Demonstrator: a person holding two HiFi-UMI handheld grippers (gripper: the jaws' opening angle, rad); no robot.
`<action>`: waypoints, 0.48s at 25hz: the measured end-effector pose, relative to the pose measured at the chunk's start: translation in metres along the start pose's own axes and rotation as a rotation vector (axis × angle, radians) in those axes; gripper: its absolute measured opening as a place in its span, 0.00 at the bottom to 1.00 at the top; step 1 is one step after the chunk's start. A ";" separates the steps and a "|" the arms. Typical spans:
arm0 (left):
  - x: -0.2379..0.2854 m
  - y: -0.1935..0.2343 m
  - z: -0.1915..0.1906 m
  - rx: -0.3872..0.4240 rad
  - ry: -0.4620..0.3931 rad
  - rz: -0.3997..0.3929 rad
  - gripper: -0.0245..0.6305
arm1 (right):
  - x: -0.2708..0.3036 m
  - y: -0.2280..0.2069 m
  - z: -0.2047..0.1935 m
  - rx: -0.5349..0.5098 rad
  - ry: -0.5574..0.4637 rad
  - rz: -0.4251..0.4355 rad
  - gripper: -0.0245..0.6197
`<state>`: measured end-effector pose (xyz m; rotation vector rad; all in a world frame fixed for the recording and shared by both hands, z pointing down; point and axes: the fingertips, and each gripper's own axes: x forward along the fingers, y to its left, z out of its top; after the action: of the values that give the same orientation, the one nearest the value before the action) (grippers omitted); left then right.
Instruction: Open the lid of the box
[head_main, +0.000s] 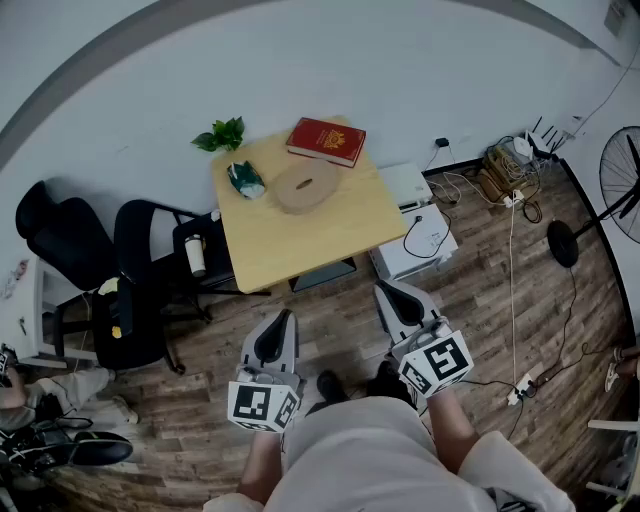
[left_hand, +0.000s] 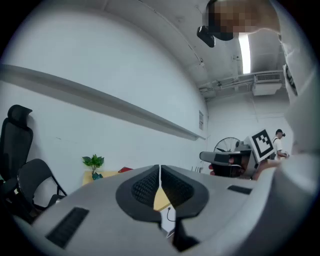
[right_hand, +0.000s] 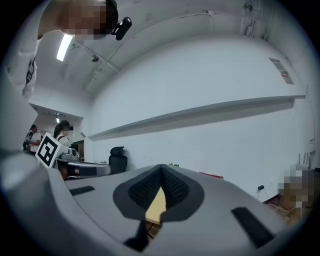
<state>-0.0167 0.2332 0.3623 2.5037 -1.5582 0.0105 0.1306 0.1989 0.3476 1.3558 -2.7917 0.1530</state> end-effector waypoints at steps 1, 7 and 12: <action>-0.001 0.001 0.001 0.001 0.003 -0.002 0.06 | 0.000 0.002 0.001 -0.003 0.000 -0.002 0.04; -0.011 0.006 0.008 0.023 -0.007 -0.009 0.06 | 0.001 0.012 0.006 -0.021 -0.007 -0.010 0.04; -0.019 0.012 0.008 0.030 0.000 -0.019 0.06 | 0.004 0.020 0.002 -0.015 -0.009 -0.020 0.04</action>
<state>-0.0361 0.2436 0.3545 2.5413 -1.5452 0.0321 0.1125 0.2072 0.3440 1.3837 -2.7797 0.1260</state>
